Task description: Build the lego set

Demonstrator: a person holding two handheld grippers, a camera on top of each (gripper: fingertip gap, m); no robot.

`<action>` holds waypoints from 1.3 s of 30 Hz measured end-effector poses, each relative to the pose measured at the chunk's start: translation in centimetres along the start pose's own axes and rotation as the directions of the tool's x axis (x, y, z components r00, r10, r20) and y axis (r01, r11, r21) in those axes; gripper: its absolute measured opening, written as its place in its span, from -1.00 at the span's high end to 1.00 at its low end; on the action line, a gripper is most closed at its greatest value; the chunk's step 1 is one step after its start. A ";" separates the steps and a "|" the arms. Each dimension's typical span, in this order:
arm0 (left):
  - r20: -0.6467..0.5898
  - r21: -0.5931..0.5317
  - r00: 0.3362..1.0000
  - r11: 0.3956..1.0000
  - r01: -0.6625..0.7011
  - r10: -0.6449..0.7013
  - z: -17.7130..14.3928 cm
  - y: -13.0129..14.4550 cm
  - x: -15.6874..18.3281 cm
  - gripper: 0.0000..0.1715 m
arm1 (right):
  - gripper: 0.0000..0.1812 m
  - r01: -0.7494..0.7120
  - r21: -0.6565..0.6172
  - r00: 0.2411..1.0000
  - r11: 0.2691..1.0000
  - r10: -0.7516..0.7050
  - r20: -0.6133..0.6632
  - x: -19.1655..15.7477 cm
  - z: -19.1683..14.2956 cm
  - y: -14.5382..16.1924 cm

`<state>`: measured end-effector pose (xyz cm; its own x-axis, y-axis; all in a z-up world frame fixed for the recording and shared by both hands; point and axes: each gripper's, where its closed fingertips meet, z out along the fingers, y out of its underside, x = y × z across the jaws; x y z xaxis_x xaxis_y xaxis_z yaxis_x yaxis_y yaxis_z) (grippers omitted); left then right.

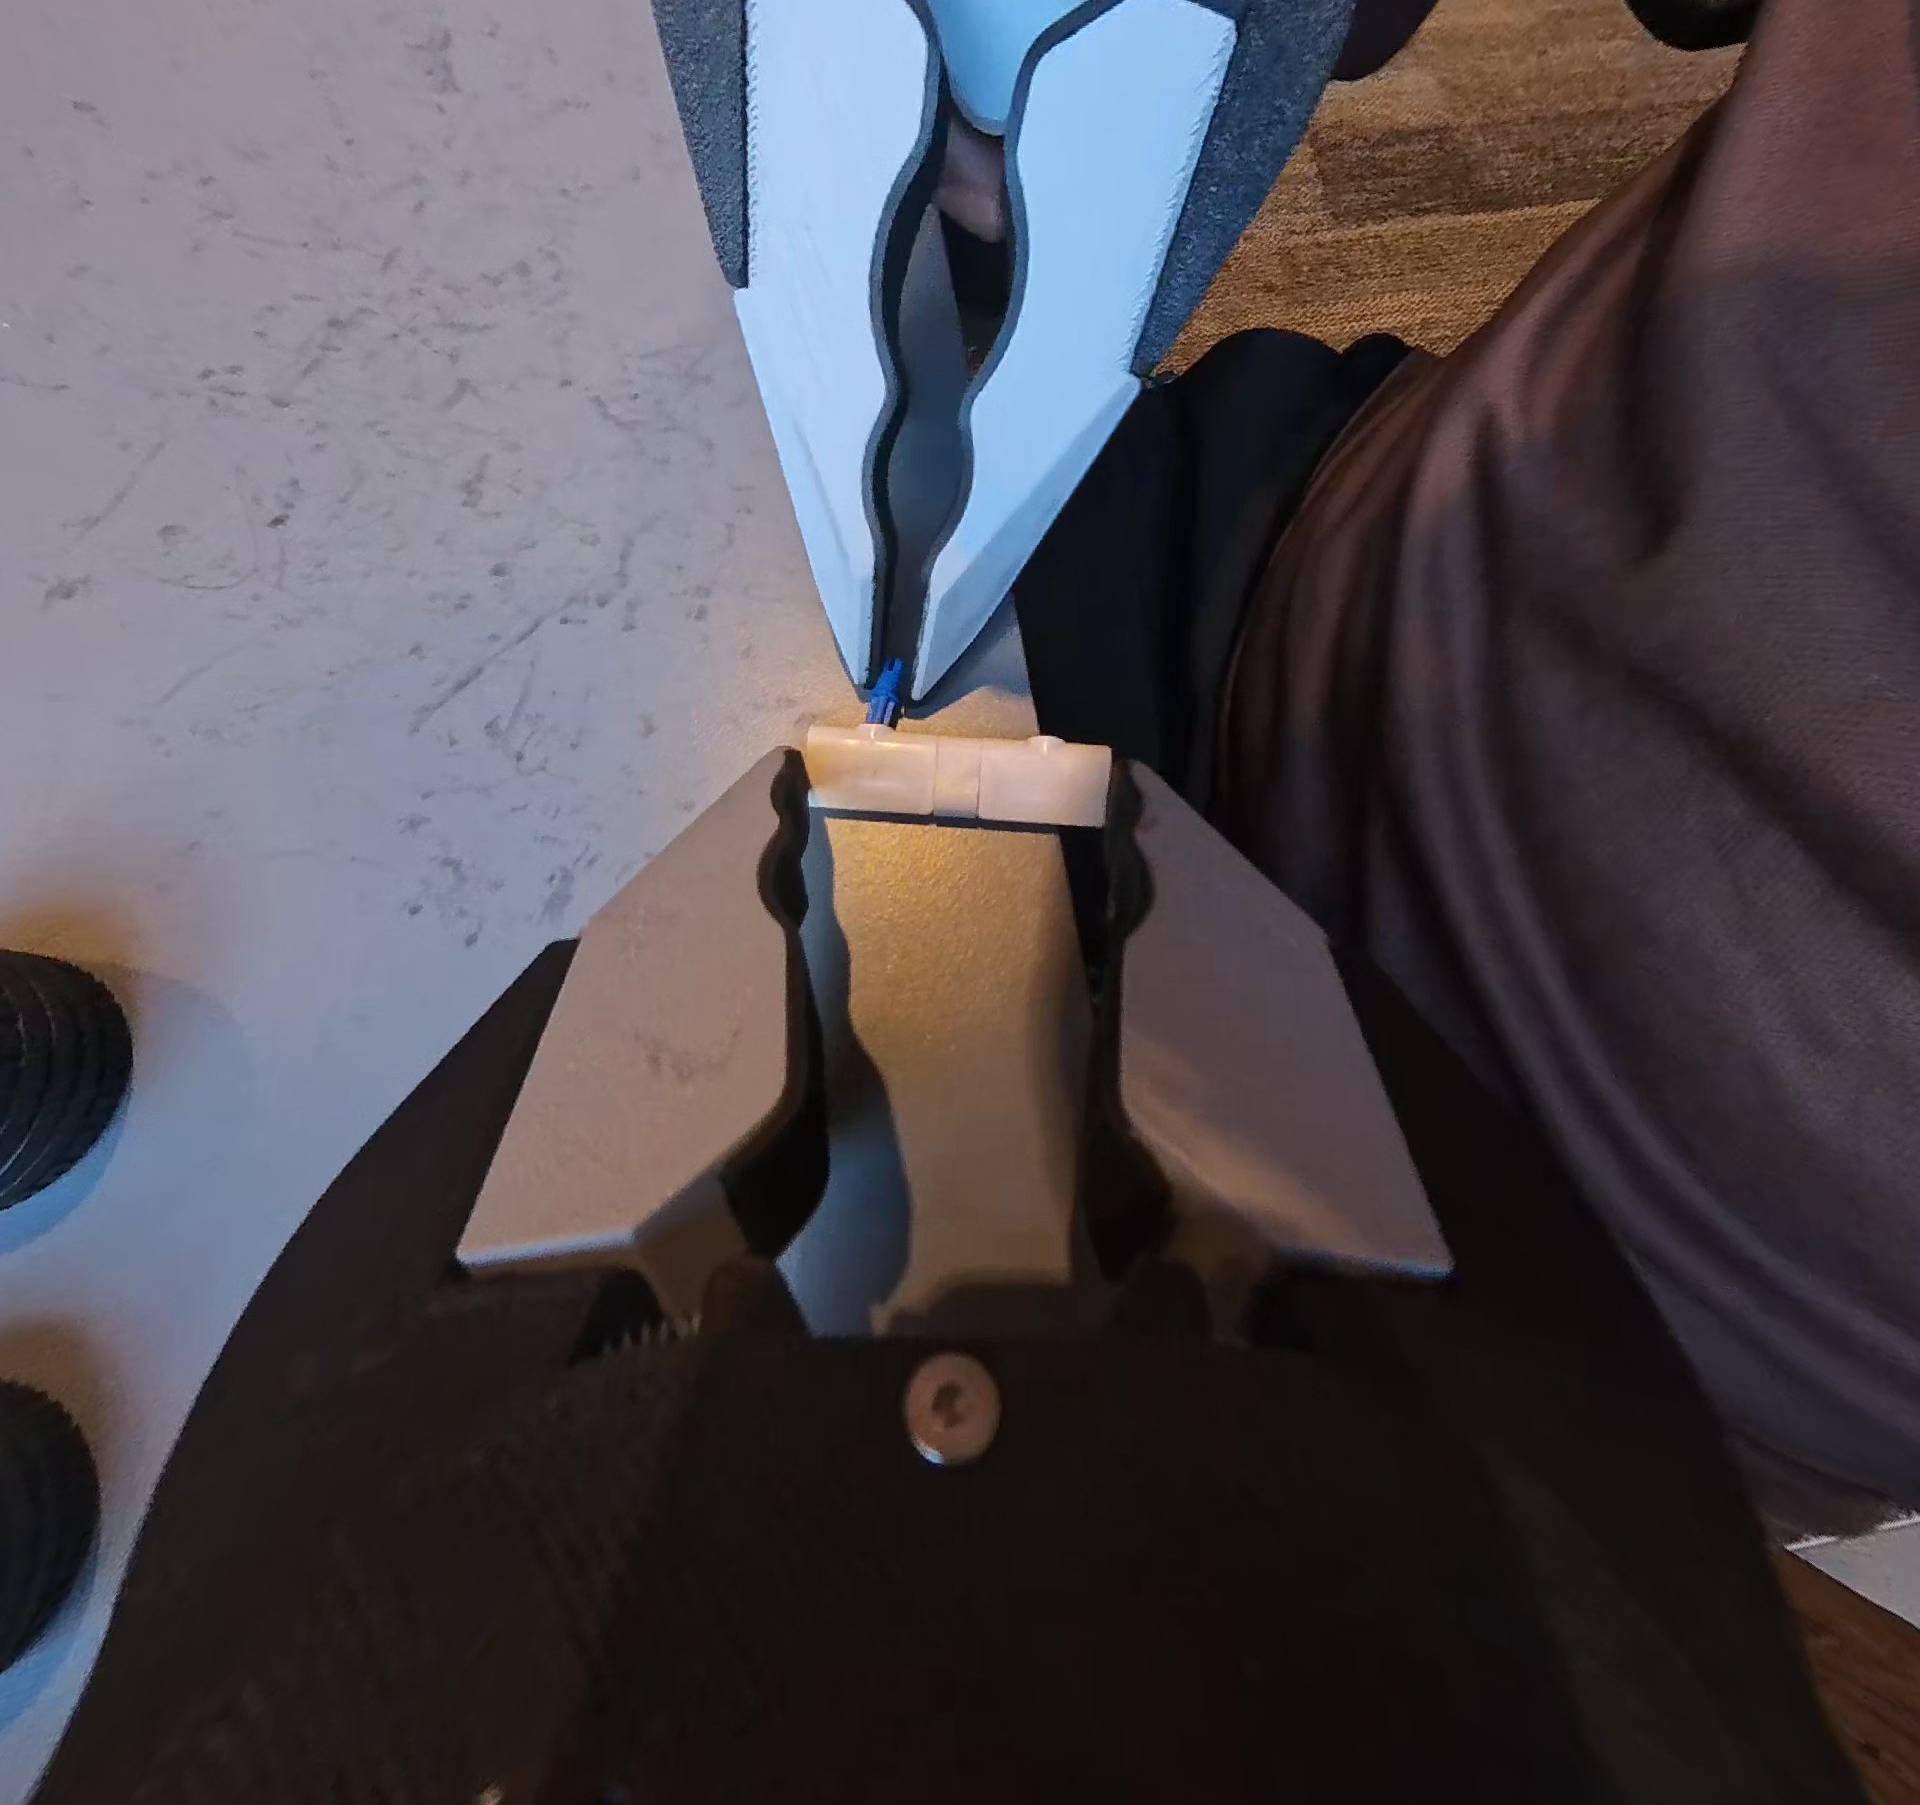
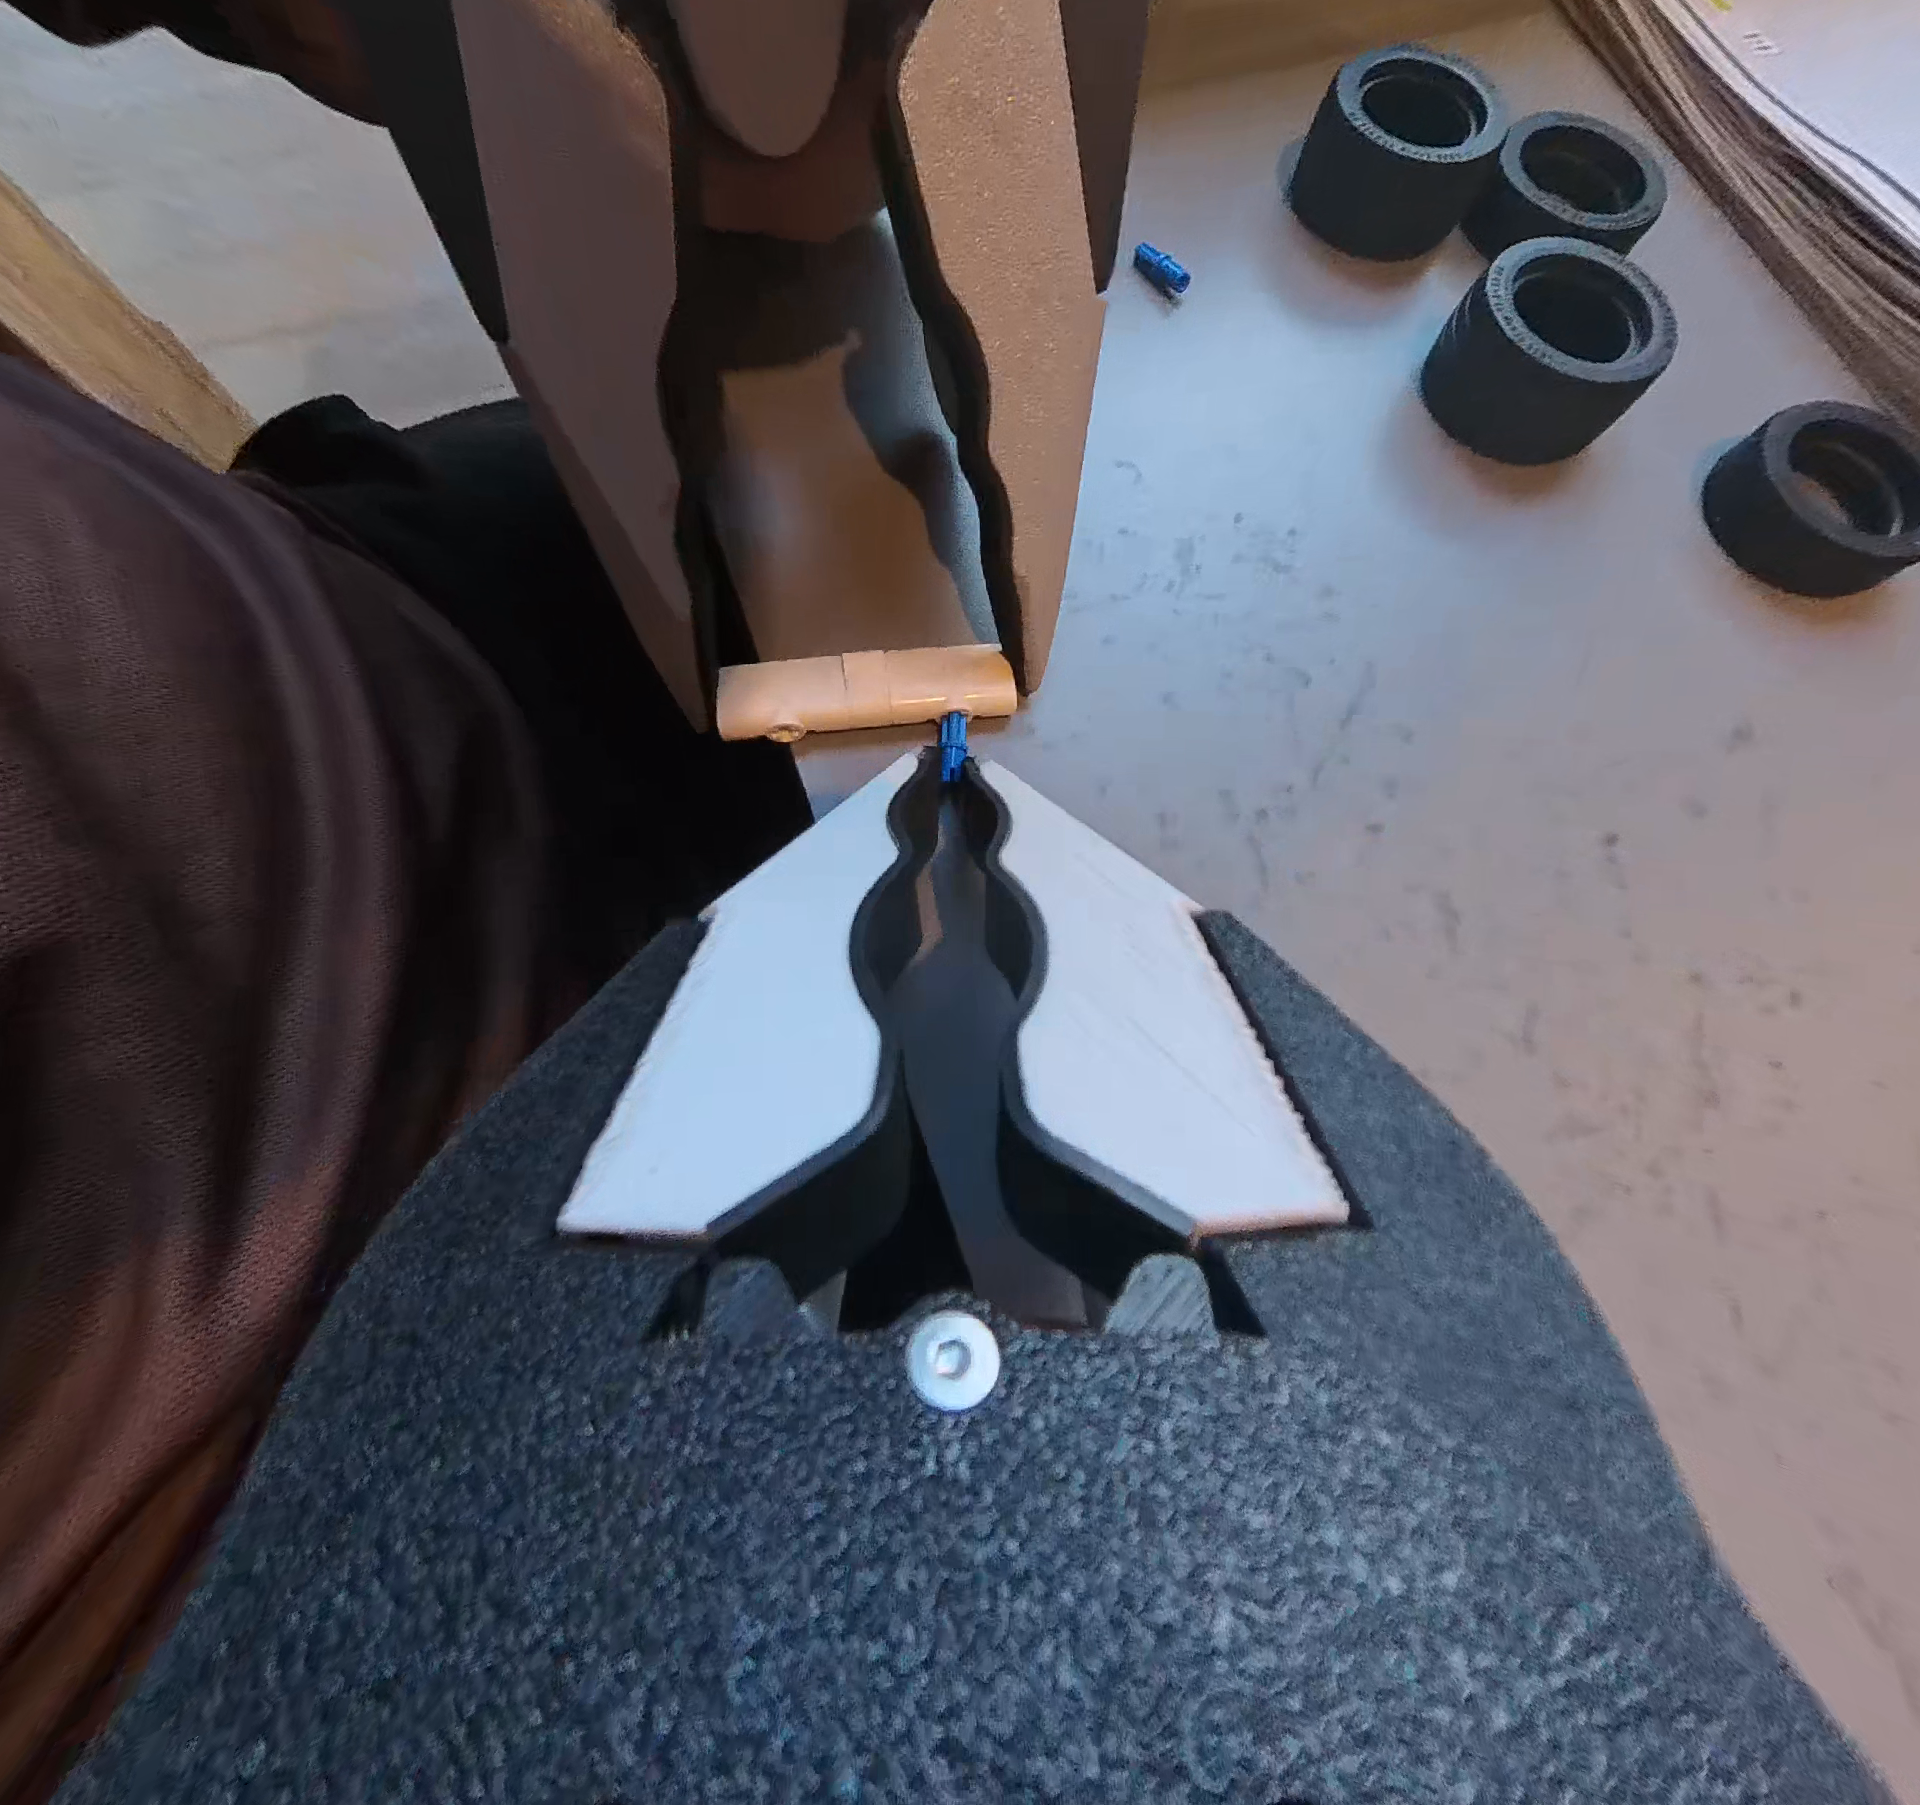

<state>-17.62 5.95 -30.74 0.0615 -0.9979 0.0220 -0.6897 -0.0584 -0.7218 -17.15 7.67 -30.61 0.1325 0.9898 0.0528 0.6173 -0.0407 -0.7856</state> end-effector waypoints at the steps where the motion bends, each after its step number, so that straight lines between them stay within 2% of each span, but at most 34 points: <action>1: -0.001 0.000 1.000 1.000 0.000 0.000 0.0 0.0 0.0 0.34 | 0.96 0.022 0.001 1.000 1.000 -0.022 0.006 0.0 0.0 0.0; 5: -0.005 0.000 1.000 1.000 -0.005 0.005 0.0 0.0 0.0 0.34 | 0.96 0.054 -0.013 0.997 0.998 -0.053 0.056 0.0 0.0 0.0; 13: -0.004 0.000 1.000 1.000 -0.006 0.006 0.0 0.1 0.0 0.34 | 0.98 0.148 -0.149 0.985 0.978 -0.133 0.109 0.0 0.2 0.0; 19: -0.002 -0.001 1.000 1.000 -0.003 0.003 0.0 0.1 -0.1 0.34 | 0.99 0.261 -0.133 0.954 0.956 -0.234 0.188 0.0 0.3 -0.2; 24: 0.014 0.000 1.000 1.000 0.019 -0.019 -0.1 0.2 -0.4 0.34 | 0.99 0.223 -0.120 0.959 0.967 -0.196 0.202 0.2 0.6 -0.4; 31: 0.021 -0.001 0.999 1.000 0.025 -0.025 -0.2 0.2 -0.7 0.34 | 0.99 0.327 -0.158 0.926 0.932 -0.282 0.252 0.4 0.8 -0.5; 39: 0.033 0.001 0.999 0.999 0.040 -0.040 -0.2 0.2 -1.0 0.34 | 0.98 0.328 -0.131 0.922 0.936 -0.287 0.259 0.7 1.0 -0.6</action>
<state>-18.02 6.94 -30.76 0.1129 -0.9932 0.0275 -0.6857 -0.0979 -0.7213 -18.25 8.48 -30.70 -0.2559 0.9599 0.1142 0.7228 0.2685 -0.6367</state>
